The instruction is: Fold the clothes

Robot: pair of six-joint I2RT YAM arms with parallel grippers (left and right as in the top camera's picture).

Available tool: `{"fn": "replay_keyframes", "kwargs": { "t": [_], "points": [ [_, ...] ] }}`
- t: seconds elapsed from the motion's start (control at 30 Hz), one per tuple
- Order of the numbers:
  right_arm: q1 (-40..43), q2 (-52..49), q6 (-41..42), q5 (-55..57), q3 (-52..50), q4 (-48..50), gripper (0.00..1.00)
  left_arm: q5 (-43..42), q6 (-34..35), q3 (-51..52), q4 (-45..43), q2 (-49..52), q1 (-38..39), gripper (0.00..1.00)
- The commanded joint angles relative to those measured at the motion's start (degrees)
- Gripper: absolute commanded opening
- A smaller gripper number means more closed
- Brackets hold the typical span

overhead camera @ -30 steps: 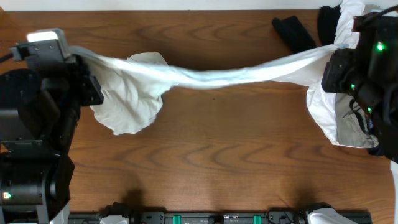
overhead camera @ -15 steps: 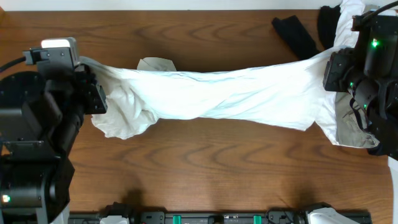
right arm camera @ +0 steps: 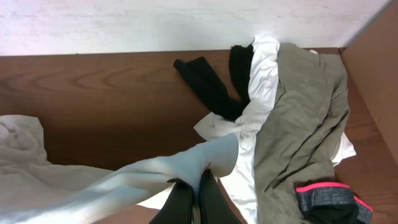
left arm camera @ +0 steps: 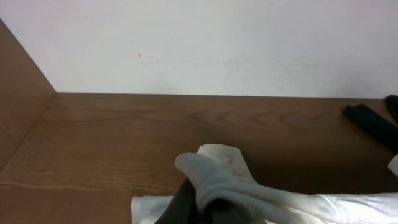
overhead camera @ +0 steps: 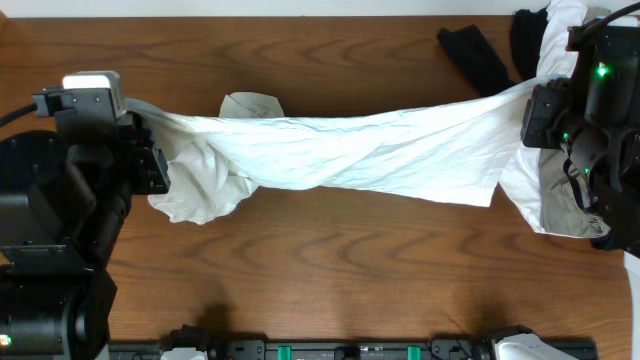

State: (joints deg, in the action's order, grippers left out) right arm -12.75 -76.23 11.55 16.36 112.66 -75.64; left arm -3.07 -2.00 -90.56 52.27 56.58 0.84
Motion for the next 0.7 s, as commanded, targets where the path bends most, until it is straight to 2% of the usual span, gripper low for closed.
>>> {"fn": "replay_keyframes", "kwargs": {
  "t": [0.0,0.23,0.5,0.67],
  "points": [
    [0.74,0.33,-0.48,1.25,0.07,-0.13,0.01,-0.37,-1.01,-0.92,-0.20,-0.22,-0.24,0.06],
    [0.74,2.23,-1.33,1.86,0.87,0.57,0.01,-0.37,-1.01,-1.36,-2.56,-2.89,-0.24,0.06],
    [0.74,8.76,-3.45,6.23,3.91,7.39,0.01,-0.07,-1.01,-2.05,-12.00,-9.25,-0.24,0.06],
    [1.07,8.02,-4.94,6.36,3.89,9.97,0.02,2.27,-0.98,-2.03,-15.54,-7.93,-0.24,0.06]
  ]
}}
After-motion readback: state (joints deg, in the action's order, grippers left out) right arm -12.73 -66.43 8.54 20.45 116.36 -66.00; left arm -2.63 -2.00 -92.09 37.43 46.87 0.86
